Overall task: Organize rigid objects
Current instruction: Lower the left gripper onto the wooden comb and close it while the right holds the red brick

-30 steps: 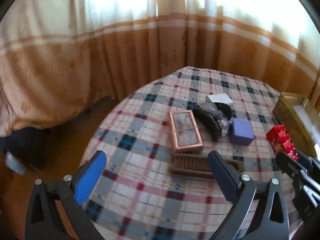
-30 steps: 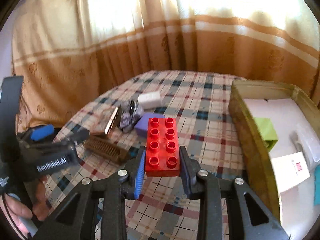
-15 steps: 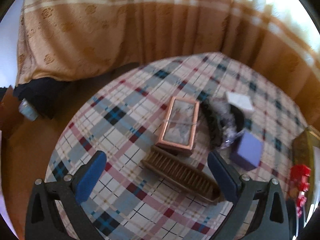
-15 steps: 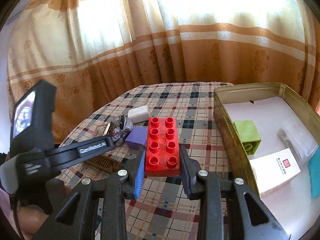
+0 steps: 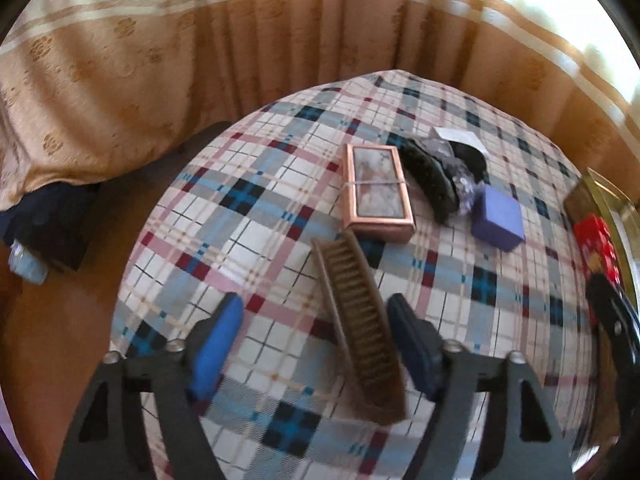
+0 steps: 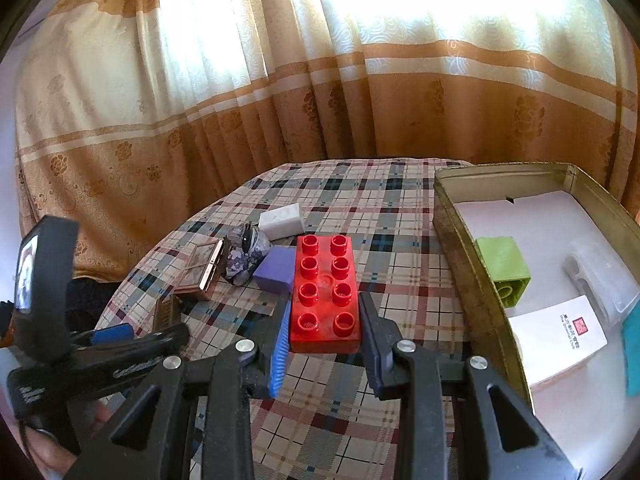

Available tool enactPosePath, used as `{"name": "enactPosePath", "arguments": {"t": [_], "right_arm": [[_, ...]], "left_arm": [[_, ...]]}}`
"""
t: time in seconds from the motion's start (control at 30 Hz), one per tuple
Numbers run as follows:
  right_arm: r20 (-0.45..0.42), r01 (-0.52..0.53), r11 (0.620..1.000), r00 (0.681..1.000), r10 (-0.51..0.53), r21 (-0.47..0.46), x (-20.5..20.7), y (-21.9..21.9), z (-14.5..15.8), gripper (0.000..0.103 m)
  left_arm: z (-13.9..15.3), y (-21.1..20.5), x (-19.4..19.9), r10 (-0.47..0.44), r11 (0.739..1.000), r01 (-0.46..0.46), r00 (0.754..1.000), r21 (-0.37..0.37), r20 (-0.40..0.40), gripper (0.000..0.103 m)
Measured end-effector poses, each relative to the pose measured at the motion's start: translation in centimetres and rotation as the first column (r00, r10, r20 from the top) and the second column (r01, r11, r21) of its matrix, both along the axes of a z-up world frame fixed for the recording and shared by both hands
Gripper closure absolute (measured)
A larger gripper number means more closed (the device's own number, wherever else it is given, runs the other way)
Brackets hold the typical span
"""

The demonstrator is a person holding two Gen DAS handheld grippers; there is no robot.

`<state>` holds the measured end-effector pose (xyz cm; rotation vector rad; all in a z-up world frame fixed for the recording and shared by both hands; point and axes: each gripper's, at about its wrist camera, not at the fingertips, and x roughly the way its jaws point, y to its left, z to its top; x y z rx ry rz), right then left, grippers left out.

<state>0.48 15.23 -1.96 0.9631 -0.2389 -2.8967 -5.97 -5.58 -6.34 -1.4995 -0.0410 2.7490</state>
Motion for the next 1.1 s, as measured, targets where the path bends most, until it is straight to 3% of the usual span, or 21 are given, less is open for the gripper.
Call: {"name": "enactPosePath", "arguments": {"t": [0.13,0.27,0.47,0.57,0.7,0.77,0.9,1.1], "right_arm": [[-0.005,-0.005,1.0,1.0,0.005,0.012,0.1,-0.2,0.1,0.069],[-0.011,-0.008,1.0,1.0,0.008,0.016,0.2,-0.3,0.2,0.069],[-0.005,-0.014,1.0,1.0,0.014,0.025,0.1,-0.6,0.2,0.069],[-0.006,-0.016,1.0,1.0,0.016,0.026,0.1,-0.6,0.2,0.069],[-0.004,-0.016,1.0,1.0,0.016,0.025,0.0,-0.6,0.2,0.069],[-0.003,-0.016,1.0,1.0,0.016,0.026,0.0,-0.6,0.2,0.069],[-0.012,-0.018,1.0,1.0,0.018,0.026,0.1,-0.6,0.3,0.069],[-0.077,-0.009,1.0,0.997,0.01,0.011,1.1,-0.3,1.0,0.069]], "left_arm": [[0.1,0.0,0.0,-0.035,0.999,0.036,0.999,0.009,-0.01,0.035],[0.7,-0.3,1.0,-0.082,0.992,0.084,0.996,0.094,-0.029,0.035],[0.6,-1.0,1.1,-0.04,0.99,0.045,0.999,0.134,-0.037,0.034],[0.2,-0.3,0.9,-0.055,0.993,0.059,0.998,0.107,-0.04,0.039],[-0.1,1.4,0.9,-0.093,0.996,0.094,0.994,0.011,-0.05,0.039],[0.0,1.7,0.9,-0.102,0.995,0.102,0.993,0.004,-0.06,0.056],[0.2,0.9,0.7,-0.093,0.995,0.095,0.993,0.022,-0.067,0.076],[0.6,-0.9,1.0,-0.035,0.992,0.046,0.995,0.115,-0.097,0.079]]}}
